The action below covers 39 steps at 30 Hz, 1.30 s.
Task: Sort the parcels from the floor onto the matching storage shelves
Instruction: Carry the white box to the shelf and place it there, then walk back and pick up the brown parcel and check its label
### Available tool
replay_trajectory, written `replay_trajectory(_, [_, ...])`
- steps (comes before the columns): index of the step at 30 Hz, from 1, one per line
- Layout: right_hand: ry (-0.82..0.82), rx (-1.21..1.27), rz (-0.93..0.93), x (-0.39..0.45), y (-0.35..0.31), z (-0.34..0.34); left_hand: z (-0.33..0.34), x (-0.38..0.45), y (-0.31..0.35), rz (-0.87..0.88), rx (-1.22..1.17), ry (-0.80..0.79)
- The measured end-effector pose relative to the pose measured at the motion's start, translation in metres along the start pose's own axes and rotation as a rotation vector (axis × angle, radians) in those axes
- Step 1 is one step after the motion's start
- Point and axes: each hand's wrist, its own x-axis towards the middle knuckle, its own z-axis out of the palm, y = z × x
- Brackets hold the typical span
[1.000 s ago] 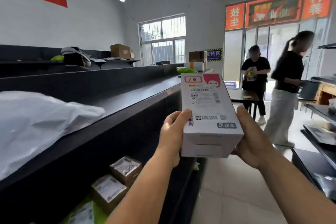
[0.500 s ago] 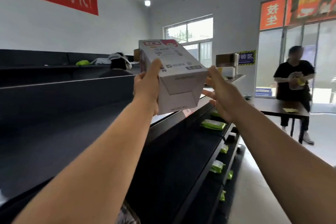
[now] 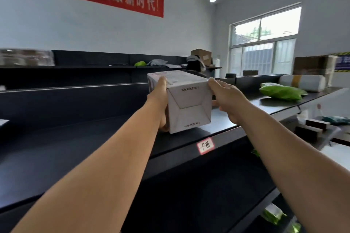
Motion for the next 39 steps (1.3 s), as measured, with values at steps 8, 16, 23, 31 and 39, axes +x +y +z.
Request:
replay_trajectory(8, [-0.124, -0.004, -0.023, 0.025, 0.022, 0.002, 0.003, -0.008, 0.002, 0.048, 0.102, 0.117])
replay_trajectory(16, [-0.179, -0.049, -0.050, 0.023, 0.028, 0.005, 0.005, -0.023, 0.000, 0.099, 0.169, 0.161])
replay_trajectory(23, [-0.088, -0.086, -0.055, 0.009, 0.019, 0.012, 0.001, -0.044, -0.003, 0.222, 0.154, 0.198])
replay_trajectory(31, [0.058, 0.103, -0.353, -0.079, -0.037, 0.059, -0.058, -0.119, -0.024, 0.479, 0.129, 0.375])
replay_trajectory(39, [-0.167, 0.387, -0.130, -0.226, -0.072, 0.148, -0.172, -0.250, -0.054, 0.558, 0.092, 0.610])
